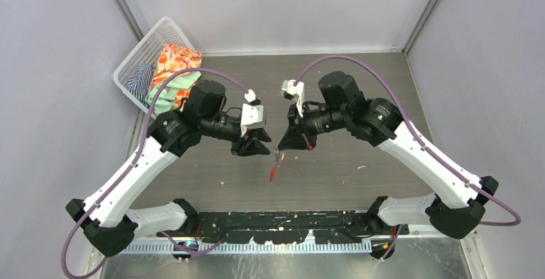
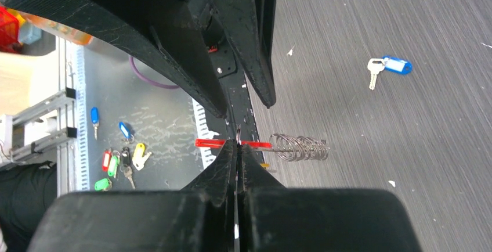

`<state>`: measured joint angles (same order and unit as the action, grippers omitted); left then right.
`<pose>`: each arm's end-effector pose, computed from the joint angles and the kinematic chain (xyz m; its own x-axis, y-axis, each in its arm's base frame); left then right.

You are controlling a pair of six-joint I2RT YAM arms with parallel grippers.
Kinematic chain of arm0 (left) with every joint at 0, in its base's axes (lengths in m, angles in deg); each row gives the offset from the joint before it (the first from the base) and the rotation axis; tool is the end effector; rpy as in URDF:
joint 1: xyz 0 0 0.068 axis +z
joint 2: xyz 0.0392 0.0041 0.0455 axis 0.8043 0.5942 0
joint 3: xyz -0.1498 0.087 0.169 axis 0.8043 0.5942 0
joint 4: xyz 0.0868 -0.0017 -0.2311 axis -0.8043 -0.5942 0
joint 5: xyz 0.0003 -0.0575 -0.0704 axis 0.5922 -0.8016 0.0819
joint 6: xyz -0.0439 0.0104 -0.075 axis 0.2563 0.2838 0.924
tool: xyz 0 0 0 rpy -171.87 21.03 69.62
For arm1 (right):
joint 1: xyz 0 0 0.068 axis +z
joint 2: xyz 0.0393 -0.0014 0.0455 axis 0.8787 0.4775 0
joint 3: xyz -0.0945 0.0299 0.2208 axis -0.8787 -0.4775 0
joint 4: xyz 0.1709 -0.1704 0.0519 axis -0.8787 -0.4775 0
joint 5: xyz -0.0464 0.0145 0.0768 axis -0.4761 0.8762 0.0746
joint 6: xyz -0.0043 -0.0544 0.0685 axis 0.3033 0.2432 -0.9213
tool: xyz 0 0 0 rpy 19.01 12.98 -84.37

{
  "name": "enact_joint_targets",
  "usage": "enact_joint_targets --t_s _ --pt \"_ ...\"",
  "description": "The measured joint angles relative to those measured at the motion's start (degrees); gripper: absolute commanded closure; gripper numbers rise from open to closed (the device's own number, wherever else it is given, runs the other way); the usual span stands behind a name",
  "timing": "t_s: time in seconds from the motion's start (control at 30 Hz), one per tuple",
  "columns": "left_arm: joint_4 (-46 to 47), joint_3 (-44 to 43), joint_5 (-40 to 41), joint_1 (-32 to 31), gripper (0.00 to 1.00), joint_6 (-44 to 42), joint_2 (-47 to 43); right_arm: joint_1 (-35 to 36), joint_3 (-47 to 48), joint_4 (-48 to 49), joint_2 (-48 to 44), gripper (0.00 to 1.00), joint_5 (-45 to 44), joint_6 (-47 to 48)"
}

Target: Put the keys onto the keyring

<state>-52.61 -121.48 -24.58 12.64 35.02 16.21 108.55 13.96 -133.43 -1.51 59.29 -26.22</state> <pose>0.1374 -0.1936 0.3635 -0.0290 0.3718 -0.9278 0.9988 -0.0248 -0.0412 0.1479 0.2273 0.3714 -0.3956 -0.3843 -0.8341 -0.9181 0.1880 0.3488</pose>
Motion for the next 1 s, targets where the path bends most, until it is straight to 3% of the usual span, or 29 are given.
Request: enact_joint_targets --t_s 0.27,0.67,0.87,0.9,1.0 --pt "-0.04 -1.22 -0.15 -0.9 0.65 -0.28 1.86 3.08 3.69 -3.96 2.62 0.99 -3.06 2.64" --pt "-0.63 -1.22 -0.96 -1.33 0.99 -0.7 1.86 4.76 7.87 -6.64 6.54 0.99 -4.98 4.39" --pt "-1.81 -1.25 0.09 -1.68 1.0 -2.75 1.86 5.11 8.57 -7.52 7.34 0.99 -5.75 4.66" --pt "-1.99 -1.25 0.26 -1.84 1.0 -3.43 1.86 5.11 8.57 -7.54 7.34 0.98 -5.88 4.63" --pt "-2.21 -1.25 0.81 -2.12 1.0 -4.52 1.66 5.27 8.57 -7.5 7.34 0.79 -6.47 4.28"
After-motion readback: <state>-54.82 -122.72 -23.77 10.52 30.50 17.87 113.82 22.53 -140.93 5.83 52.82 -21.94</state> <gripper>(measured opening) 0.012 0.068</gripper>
